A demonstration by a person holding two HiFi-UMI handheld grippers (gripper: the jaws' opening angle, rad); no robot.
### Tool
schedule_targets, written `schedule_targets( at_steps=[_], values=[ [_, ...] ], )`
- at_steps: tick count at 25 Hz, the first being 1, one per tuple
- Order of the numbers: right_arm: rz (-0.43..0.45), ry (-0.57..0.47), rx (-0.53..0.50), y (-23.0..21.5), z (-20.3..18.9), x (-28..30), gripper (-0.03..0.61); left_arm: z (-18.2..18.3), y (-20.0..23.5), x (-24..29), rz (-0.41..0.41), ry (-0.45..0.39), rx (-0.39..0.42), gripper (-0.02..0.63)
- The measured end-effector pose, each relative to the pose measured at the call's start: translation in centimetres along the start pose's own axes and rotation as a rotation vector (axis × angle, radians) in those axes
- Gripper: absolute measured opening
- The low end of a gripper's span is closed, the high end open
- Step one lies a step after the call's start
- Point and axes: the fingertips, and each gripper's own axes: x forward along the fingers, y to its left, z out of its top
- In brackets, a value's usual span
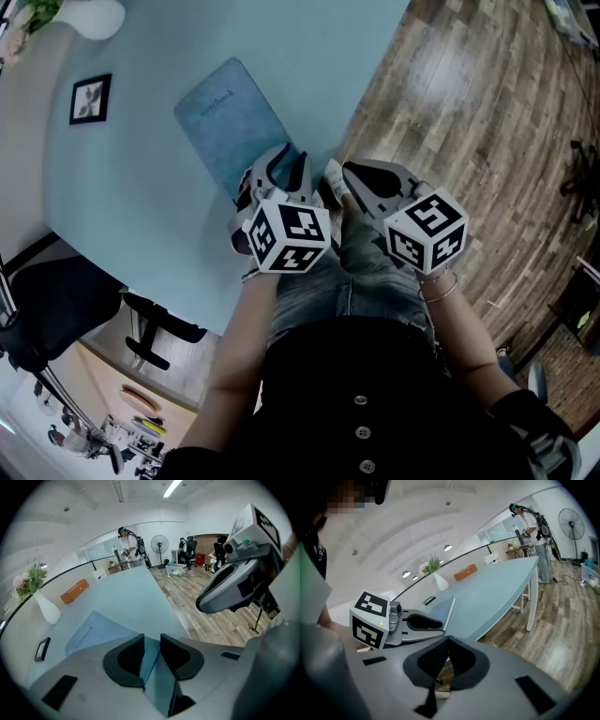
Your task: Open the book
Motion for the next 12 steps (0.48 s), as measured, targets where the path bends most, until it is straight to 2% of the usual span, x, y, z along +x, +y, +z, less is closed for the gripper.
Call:
schedule_targets(
  at_steps=[6, 12],
  values=[
    [-0.005, -0.011, 0.002, -0.14, 0.14, -0.05, 0.002, -0.16, 0.0, 0.15, 0.025, -0.004, 0.017, 0.103],
    [-0.002, -0.013, 0.002, -0.22, 0.01, -0.28, 0.002, -0.03, -0.23, 0.24, -0.009, -0.016, 0.025, 0.1]
  ],
)
